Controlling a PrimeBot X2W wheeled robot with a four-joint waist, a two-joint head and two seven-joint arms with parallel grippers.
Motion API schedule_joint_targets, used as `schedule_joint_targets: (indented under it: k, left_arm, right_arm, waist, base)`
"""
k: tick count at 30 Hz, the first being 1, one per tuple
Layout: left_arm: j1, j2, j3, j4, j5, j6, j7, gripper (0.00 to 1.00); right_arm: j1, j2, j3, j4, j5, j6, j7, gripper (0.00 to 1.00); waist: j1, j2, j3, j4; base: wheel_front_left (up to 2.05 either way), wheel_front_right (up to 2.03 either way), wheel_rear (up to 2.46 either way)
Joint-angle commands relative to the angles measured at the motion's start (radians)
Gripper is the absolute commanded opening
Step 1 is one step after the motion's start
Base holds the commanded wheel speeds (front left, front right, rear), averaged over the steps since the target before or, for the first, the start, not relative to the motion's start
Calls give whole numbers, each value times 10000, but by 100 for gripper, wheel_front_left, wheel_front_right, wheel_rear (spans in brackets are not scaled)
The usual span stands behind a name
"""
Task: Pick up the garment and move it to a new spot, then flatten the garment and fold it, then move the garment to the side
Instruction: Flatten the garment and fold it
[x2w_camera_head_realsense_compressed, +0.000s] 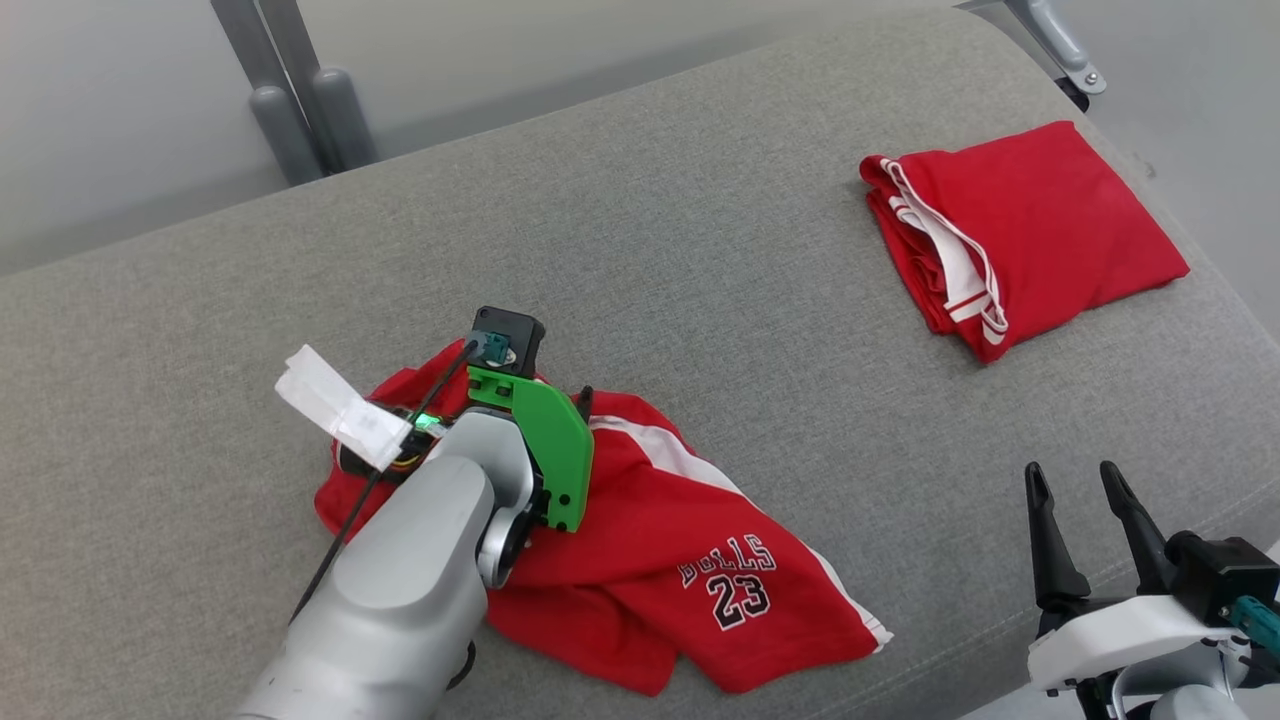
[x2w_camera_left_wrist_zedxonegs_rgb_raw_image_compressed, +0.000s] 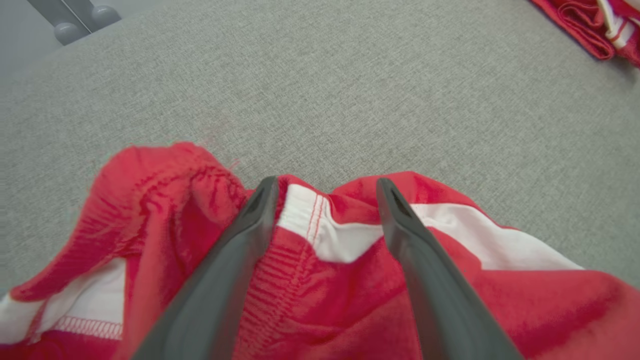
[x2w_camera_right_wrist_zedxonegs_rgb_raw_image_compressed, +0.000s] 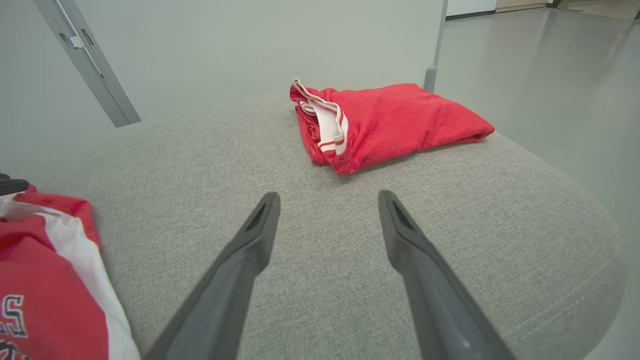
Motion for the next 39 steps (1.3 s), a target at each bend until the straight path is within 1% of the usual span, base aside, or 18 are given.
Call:
schedule_joint_targets:
  k: [1,5,9,10,11,12,13,14,18,21,23,26,28,31,34,35,36,39]
  left_arm:
    - [-195,75,25,172,-21,-61,82,100]
    - [-405,103,-49,585,-44,-164,235,100]
    - [-429,81,-159,921,-139,-378,374,100]
    - [-422,69,-186,984,-178,-397,361,89]
    - [-424,61,-220,1018,-188,-417,348,49]
    - [-430,51,-257,1042,-231,-467,330,34]
    - [-437,44,-283,1055,-276,-482,302,3]
    - [-452,34,-318,1054,-304,-521,286,0]
    - [-577,9,-425,962,-440,-575,147,0]
    - [-729,5,-357,770,-599,-519,-126,0]
    - [-914,6,-242,540,-735,-439,-472,0]
    - [-1344,12,-4,319,-886,-204,-1003,0]
    - [-1669,11,224,266,-994,-49,-1368,0]
    - [-2252,18,561,272,-1111,71,-1943,0]
    - [-2818,96,842,251,-1116,-62,-2691,0]
    - [-3043,132,925,194,-1054,-182,-3114,0]
    - [-3184,144,1081,195,-1128,-201,-3437,0]
    - [-3538,208,1247,190,-1089,-593,-4404,0]
  right_arm:
    - [34,20,-16,23,-6,-10,-26,100]
    - [-70,27,47,-5,-16,-12,-26,100]
    - [-133,-21,90,-33,20,-12,-26,100]
    - [-140,-31,82,-38,28,-12,-26,100]
    - [-135,-35,69,-42,34,-12,-26,100]
    - [-126,-34,53,-47,34,-12,-26,100]
    - [-112,-36,62,-44,28,-10,-26,100]
    - [-92,-44,78,-28,18,-11,-26,100]
    - [-48,-36,94,-3,-2,-12,-26,100]
    - [-25,-39,95,-4,4,-11,-26,100]
    - [-15,-41,90,-1,-3,-12,-26,100]
    - [-50,-45,95,13,-19,-11,-26,100]
    - [-99,-48,111,30,-23,-12,-26,100]
    - [-165,-55,160,65,-24,-11,-26,100]
    - [-176,-41,164,78,-19,-12,-26,100]
    - [-168,-35,162,81,-17,-12,-26,100]
    - [-161,-36,168,85,-13,-11,-26,100]
    - [-151,-31,154,112,-8,-11,-26,100]
  waist:
    - [0,-1,-34,20]
    - [0,-1,-55,81]
    - [0,-1,-30,140]
    - [0,-1,-28,154]
    - [0,-1,-28,169]
    - [0,-1,-24,190]
    - [0,-1,-22,206]
    - [0,-1,-21,227]
    - [0,-1,-44,265]
    - [0,-1,-60,280]
    - [0,-1,-78,277]
    - [0,-1,-100,253]
    - [0,-1,-120,213]
    - [0,-1,-154,105]
    - [0,-1,-175,-18]
    - [0,-1,-178,-57]
    - [0,-1,-181,-90]
    - [0,-1,-194,-179]
  base:
    - [0,0,0]
    - [0,0,0]
    - [0,0,0]
    - [0,0,0]
    - [0,0,0]
    - [0,0,0]
    - [0,0,0]
    - [0,0,0]
    - [0,0,0]
    - [0,0,0]
    - [0,0,0]
    - [0,0,0]
    - [0,0,0]
    - [0,0,0]
    - [0,0,0]
    - [0,0,0]
    - [0,0,0]
    - [0,0,0]
